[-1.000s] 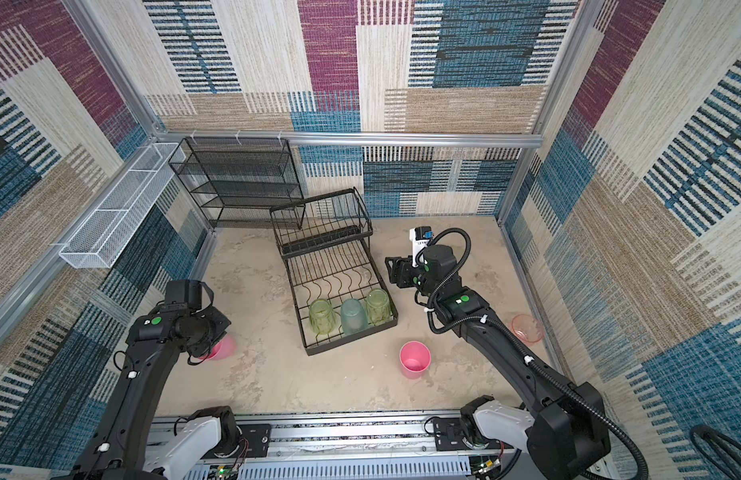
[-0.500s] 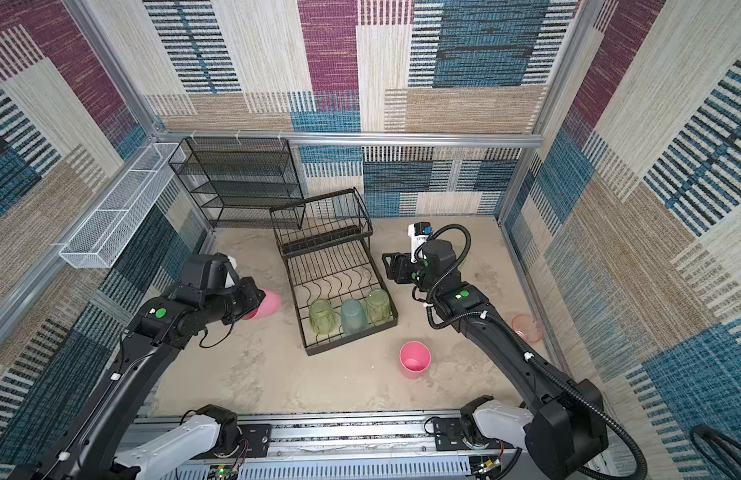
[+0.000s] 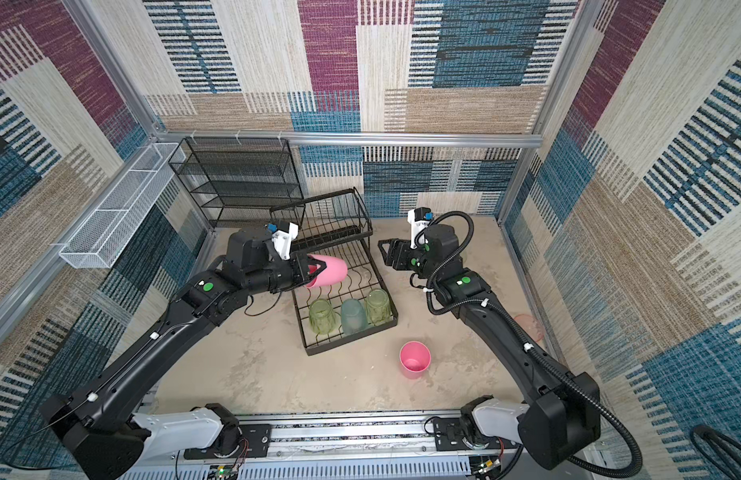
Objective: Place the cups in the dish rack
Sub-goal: 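Lift the pink cup with the left gripper toward the right gripper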
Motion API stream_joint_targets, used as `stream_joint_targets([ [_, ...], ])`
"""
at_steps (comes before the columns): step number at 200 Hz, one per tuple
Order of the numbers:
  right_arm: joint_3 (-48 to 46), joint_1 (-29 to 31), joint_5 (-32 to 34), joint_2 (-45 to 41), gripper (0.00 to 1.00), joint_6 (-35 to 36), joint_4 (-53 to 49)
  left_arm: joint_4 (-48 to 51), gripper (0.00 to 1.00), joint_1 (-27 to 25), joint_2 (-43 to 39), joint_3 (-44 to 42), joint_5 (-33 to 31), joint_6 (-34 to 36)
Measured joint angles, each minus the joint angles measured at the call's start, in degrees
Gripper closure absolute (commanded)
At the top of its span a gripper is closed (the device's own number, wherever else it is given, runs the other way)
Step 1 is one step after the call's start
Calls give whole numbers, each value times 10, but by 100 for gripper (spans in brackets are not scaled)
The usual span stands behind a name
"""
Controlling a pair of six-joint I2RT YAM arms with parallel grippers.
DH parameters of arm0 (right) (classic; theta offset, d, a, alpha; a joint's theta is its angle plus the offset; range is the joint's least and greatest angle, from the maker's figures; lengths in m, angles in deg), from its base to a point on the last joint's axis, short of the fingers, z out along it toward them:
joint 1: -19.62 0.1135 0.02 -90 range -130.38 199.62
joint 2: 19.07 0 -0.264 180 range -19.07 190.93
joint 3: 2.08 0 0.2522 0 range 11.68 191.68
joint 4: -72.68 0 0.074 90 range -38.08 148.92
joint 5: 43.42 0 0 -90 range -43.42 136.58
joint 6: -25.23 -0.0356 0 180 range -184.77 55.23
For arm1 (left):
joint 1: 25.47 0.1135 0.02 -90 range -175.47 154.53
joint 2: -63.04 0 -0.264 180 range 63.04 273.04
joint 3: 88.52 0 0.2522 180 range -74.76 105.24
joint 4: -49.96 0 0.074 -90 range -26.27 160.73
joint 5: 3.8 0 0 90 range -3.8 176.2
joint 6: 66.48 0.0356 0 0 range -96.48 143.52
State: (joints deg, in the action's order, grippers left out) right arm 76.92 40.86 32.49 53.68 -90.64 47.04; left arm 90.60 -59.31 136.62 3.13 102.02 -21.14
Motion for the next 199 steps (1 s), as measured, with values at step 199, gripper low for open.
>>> stream_joint_targets([
  [199,-7,-191,-292,50,17,-411,240,-400,93,-40,243,127,85,-144],
])
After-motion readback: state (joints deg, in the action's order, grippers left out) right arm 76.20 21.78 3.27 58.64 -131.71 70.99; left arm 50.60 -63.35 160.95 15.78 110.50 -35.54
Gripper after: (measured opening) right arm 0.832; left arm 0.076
